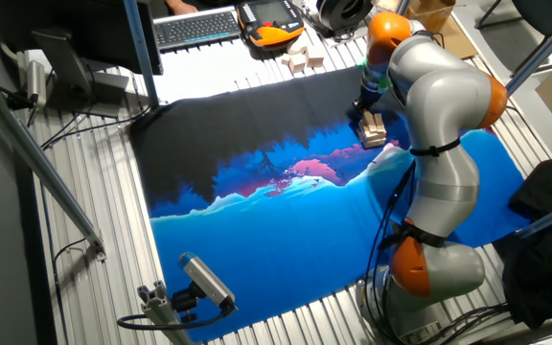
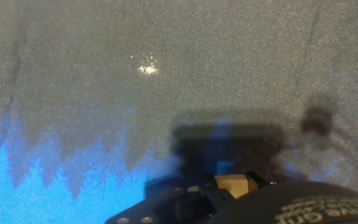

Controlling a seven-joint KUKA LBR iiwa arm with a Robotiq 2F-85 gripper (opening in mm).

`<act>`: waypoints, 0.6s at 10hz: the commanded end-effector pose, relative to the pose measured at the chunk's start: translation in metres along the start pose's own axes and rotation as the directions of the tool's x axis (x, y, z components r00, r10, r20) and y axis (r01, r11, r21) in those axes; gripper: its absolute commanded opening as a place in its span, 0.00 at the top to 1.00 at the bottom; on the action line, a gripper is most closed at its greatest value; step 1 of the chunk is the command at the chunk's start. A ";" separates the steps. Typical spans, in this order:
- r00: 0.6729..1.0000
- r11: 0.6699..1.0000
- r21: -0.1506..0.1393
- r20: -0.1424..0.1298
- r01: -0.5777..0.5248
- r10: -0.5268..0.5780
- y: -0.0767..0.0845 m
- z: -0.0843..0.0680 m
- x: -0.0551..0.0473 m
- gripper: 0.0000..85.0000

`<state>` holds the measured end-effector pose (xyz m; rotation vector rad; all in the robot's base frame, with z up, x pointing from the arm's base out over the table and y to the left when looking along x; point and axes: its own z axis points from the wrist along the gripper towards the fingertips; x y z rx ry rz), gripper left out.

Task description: Play Jenga

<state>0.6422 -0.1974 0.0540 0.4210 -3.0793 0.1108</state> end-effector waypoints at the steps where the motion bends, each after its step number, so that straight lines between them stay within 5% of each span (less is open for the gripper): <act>1: 1.000 1.000 0.000 0.000 0.000 0.000 0.000 -0.001 -0.001 0.80; 6: 1.000 1.000 0.002 0.013 -0.001 0.001 -0.001 0.001 -0.003 0.80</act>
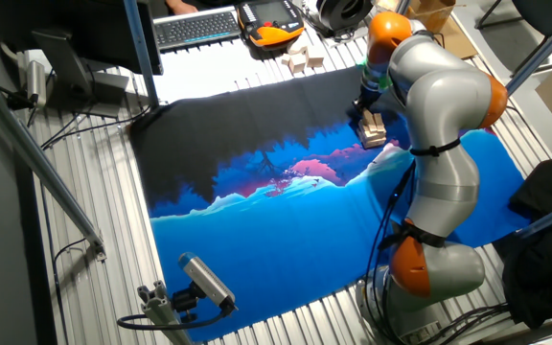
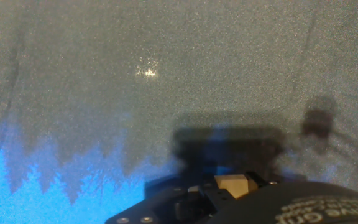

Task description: Play Jenga

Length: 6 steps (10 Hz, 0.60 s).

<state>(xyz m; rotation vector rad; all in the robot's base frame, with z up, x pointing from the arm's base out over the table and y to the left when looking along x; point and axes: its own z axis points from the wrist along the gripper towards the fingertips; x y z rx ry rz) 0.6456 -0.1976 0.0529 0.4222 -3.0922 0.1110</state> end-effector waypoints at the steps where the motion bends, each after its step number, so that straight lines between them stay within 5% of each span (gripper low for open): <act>1: 1.000 1.000 0.000 0.000 0.000 0.000 0.000 0.000 0.000 0.80; 6: 1.000 1.000 0.002 0.002 0.018 -0.018 -0.005 0.000 -0.003 0.80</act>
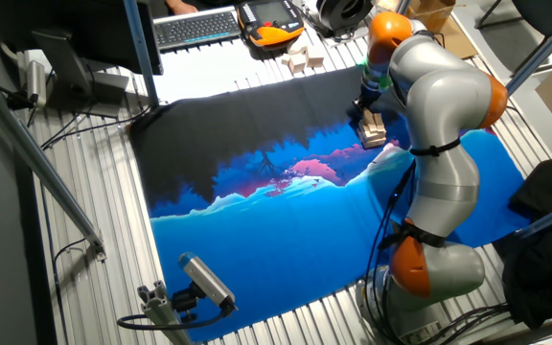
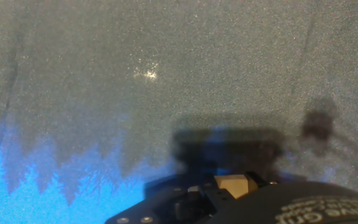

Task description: Play Jenga

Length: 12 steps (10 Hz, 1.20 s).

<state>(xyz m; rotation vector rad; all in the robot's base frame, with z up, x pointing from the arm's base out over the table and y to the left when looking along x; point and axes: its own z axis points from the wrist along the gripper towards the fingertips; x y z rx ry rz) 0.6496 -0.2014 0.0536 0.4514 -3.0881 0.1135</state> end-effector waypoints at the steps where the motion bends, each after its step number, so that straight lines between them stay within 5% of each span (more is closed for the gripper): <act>1: 1.000 1.000 -0.001 0.000 0.003 -0.003 -0.002 0.000 -0.001 0.80; 12: 1.000 1.000 -0.001 0.009 -0.009 0.009 -0.014 0.002 -0.012 0.80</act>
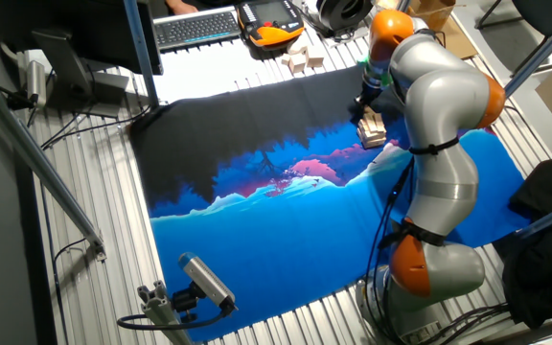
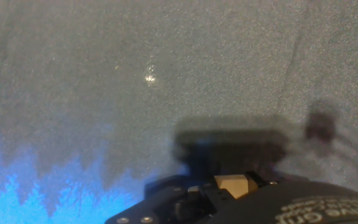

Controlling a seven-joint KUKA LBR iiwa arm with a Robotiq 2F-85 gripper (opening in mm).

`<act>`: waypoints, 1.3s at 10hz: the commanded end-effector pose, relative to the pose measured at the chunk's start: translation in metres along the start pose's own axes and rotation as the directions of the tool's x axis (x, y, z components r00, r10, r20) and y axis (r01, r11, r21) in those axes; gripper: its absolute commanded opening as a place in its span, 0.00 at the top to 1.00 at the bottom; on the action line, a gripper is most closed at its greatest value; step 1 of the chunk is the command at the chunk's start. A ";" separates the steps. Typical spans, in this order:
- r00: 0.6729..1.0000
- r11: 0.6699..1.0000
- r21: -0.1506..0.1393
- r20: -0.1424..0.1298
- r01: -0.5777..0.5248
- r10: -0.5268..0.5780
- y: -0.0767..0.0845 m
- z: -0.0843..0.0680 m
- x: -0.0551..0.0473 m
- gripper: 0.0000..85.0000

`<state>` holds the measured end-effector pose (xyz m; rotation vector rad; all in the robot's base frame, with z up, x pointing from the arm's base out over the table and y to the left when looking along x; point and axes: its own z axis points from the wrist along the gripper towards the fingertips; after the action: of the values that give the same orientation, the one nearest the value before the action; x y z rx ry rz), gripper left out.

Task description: Play Jenga

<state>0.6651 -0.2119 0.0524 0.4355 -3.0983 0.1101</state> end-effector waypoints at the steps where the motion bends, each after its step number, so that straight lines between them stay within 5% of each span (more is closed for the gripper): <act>1: 1.000 1.000 0.000 -0.006 -0.014 0.014 -0.001 -0.003 -0.002 0.80; 2: 1.000 1.000 -0.005 -0.011 -0.029 0.029 -0.003 -0.006 -0.004 0.80; 3: 0.999 0.999 0.007 -0.019 -0.036 0.036 -0.006 -0.008 -0.005 0.60; 7: 0.997 0.997 0.006 -0.008 -0.077 0.077 -0.007 -0.011 -0.005 0.60; 11: 0.988 0.989 -0.029 -0.066 -0.143 0.141 -0.016 -0.049 -0.002 0.60; 13: 0.981 0.983 -0.038 -0.071 -0.181 0.178 -0.013 -0.053 0.003 0.60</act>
<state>0.6657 -0.2217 0.1073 0.1422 -3.0596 0.0558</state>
